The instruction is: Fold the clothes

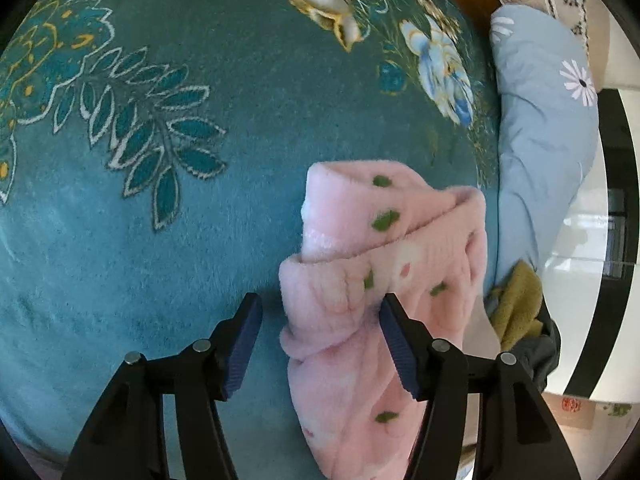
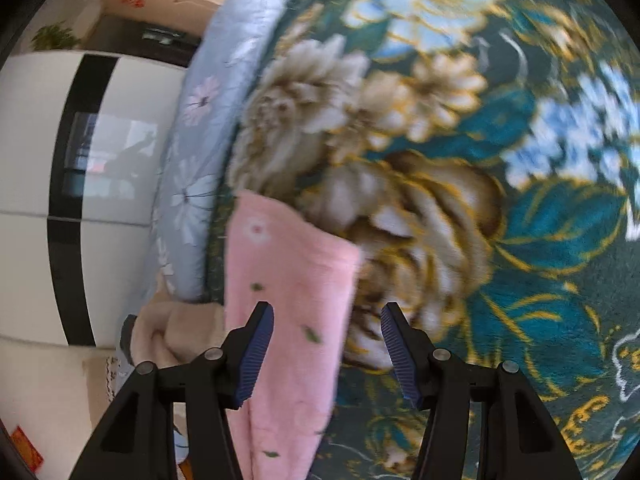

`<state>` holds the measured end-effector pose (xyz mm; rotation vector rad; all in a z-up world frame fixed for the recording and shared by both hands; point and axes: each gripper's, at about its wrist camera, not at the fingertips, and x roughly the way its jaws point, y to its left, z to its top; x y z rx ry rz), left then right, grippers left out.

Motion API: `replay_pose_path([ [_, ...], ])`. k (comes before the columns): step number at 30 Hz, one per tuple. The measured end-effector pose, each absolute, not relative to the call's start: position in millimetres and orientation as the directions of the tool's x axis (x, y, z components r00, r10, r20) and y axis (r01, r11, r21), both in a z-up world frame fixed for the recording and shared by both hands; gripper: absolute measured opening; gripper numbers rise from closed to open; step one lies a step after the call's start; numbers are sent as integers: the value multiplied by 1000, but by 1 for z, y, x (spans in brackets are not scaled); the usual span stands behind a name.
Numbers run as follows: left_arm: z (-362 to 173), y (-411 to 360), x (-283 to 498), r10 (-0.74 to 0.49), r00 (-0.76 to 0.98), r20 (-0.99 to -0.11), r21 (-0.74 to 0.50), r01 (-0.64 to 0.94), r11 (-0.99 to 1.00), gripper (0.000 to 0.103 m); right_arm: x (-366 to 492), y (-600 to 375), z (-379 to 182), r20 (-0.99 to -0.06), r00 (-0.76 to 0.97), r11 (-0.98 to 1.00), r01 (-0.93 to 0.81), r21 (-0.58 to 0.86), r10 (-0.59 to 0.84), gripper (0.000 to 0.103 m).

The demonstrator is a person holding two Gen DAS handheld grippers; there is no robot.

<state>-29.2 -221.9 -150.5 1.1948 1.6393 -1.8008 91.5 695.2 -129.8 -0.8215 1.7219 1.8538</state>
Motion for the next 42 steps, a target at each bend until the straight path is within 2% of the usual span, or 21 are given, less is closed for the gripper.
replay_pose_path([
  [5,-155,-220,-27,223,-557,-800,-595,784,-175,62,76,693,-156,-701,-707,-71,-698,713,-92,59],
  [11,-158,-220,-20,240,-578,-780,-618,771,-155,62,58,692,-148,-702,-707,-92,-696,712,-87,59],
  [12,-159,-220,-19,242,-580,-778,-621,769,-152,62,54,693,-148,-712,-697,-94,-705,703,-88,55],
  [13,-159,-220,-18,244,-582,-776,-623,768,-149,62,51,693,-147,-733,-674,-88,-728,680,-88,34],
  [15,-159,-220,-17,248,-587,-771,-628,765,-143,62,45,694,-142,-768,-634,-79,-764,640,-88,6],
  [18,-159,-221,-14,254,-593,-764,-635,761,-134,62,32,695,-120,-754,-651,-118,-745,657,-90,5],
  [23,-161,-221,-12,254,-602,-757,-642,758,-115,62,24,685,-53,-607,-794,-374,-552,745,-38,5],
  [25,-163,-220,-13,261,-604,-753,-644,757,-107,62,24,686,-68,-664,-746,-397,-596,698,-48,5],
  [27,-163,-219,-15,267,-594,-759,-638,761,-120,62,22,693,-110,-751,-649,-338,-684,646,-121,5],
  [29,-161,-219,-17,267,-585,-766,-632,762,-142,62,26,697,-133,-767,-628,-287,-717,635,-129,9],
  [32,-160,-221,-17,260,-595,-760,-639,757,-136,62,34,698,-140,-771,-625,-271,-727,631,-119,9],
  [33,-161,-221,-17,259,-599,-758,-642,756,-127,62,37,699,-139,-767,-631,-270,-724,635,-116,11],
  [35,-164,-221,-18,261,-604,-754,-644,757,-109,62,41,701,-138,-774,-627,-273,-732,624,-88,29],
  [36,-165,-221,-19,263,-607,-750,-647,755,-104,62,44,702,-140,-777,-625,-265,-738,621,-80,42],
  [42,-163,-216,-31,271,-611,-744,-659,739,-143,62,46,692,-163,-750,-654,-172,-731,660,-102,44],
])
